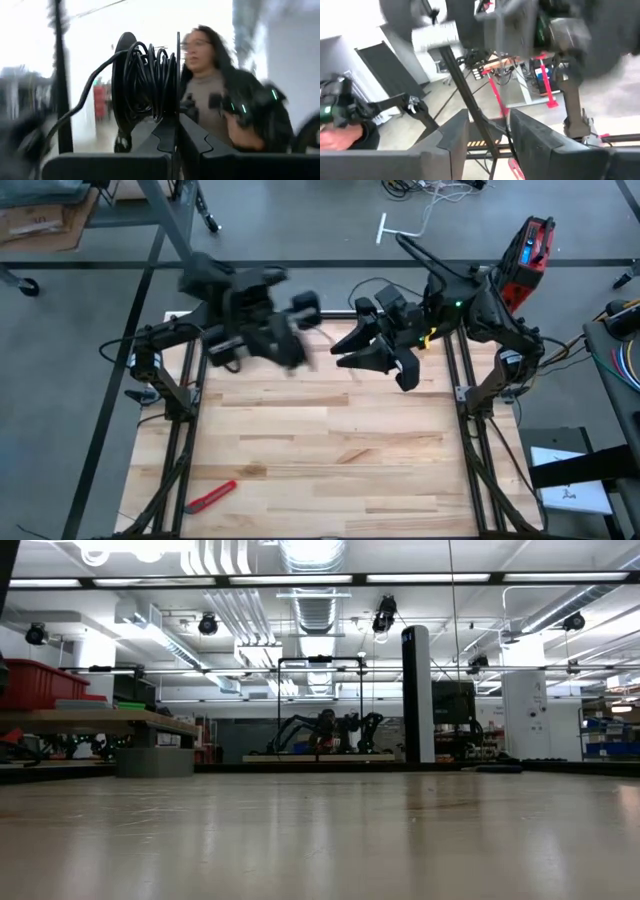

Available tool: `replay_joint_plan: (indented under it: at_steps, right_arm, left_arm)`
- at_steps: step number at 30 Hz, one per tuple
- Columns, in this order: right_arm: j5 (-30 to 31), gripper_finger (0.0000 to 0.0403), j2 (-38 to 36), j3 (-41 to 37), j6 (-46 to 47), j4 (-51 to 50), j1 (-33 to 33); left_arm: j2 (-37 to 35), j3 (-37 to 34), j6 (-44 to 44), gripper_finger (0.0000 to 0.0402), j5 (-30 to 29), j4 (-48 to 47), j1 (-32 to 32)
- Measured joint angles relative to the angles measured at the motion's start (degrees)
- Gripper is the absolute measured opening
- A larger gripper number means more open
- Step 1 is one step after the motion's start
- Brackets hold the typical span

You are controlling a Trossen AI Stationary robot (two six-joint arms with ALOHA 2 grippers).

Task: Coil cords
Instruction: Coil the black wire on the black spool

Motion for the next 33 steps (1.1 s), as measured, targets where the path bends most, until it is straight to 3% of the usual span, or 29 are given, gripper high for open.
replay_joint_plan:
  at_steps: [3,6,11,17,26,33]
  right_arm:
    - [-0.1,0.0147,-0.4,0.0,0.0,0.1,-0.3]
    - [0.3,0.015,-0.6,0.0,0.0,0.8,-0.7]
    - [4.3,0.0151,0.2,0.0,-3.0,0.5,-0.4]
    - [15.4,0.0151,3.4,0.0,-8.2,0.5,0.8]
    - [17.9,0.0153,7.1,0.0,-13.7,7.4,0.8]
    - [15.9,0.0191,7.2,0.0,-11.6,12.1,0.8]
  left_arm:
    - [-0.3,0.1,4.6,0.0,4.3,10.7,0.0]
    - [-0.4,2.0,8.4,0.0,4.1,15.2,0.3]
    - [-0.4,5.6,11.9,0.0,2.1,14.7,0.5]
    - [-0.4,9.1,12.8,0.0,2.8,13.3,0.5]
    - [-0.4,10.0,12.9,0.0,2.8,12.2,0.5]
    - [-0.4,9.9,12.8,0.0,2.8,8.6,0.5]
